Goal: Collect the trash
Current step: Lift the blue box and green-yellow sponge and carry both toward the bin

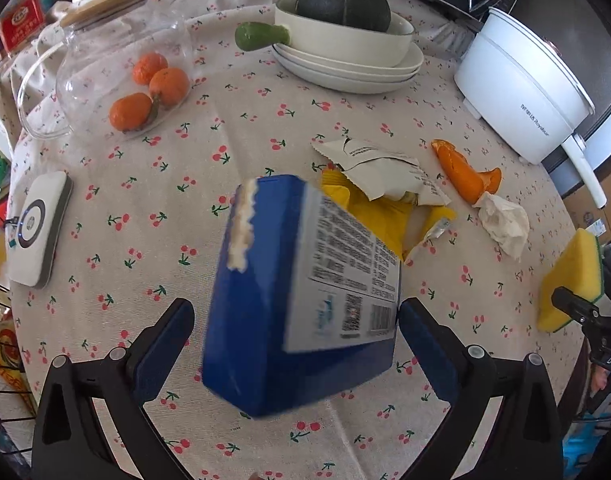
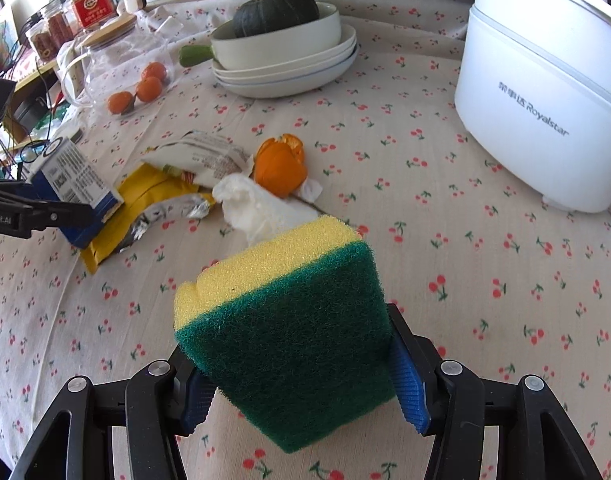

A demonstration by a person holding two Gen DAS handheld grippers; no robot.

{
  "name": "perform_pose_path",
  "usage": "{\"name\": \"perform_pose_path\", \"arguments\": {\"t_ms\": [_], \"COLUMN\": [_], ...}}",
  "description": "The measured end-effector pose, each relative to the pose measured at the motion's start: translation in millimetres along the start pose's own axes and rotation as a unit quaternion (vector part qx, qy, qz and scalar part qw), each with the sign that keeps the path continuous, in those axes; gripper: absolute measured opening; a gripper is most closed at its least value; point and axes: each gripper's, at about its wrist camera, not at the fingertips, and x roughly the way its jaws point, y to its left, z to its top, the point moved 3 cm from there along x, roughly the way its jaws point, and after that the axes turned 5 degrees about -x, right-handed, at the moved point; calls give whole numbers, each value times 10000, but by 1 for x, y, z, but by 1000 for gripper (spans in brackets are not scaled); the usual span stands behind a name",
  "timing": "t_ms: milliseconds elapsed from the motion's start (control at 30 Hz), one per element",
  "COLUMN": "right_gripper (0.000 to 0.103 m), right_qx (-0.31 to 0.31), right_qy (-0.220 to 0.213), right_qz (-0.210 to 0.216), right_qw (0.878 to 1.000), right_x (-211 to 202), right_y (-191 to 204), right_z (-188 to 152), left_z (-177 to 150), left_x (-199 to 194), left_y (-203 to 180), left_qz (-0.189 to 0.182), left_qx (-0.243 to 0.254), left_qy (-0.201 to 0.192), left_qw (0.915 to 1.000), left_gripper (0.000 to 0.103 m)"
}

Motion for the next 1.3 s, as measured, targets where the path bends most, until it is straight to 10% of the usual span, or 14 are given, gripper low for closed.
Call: {"name": "perform_pose_path", "arguments": {"t_ms": [100, 267, 1300], "right_gripper": [64, 64, 64], "right_qx": [-4, 81, 883], "right_qy": [28, 19, -166], "right_qz": [-17, -79, -549], "right_qw": [10000, 9999, 9944], "right_x": [-3, -14, -163], "right_y": [1, -3, 15], "right_z": [-6, -13, -128], "left_z": [-3, -11, -158], "left_x": [-9, -25, -128], "left_y": [-7, -9, -111], "left_qz": [134, -374, -810], "left_qx": [69, -200, 685], "left_qy": [-367, -607, -597], "left_qw": [9992, 9973, 9926], "left_gripper": [92, 23, 22]}}
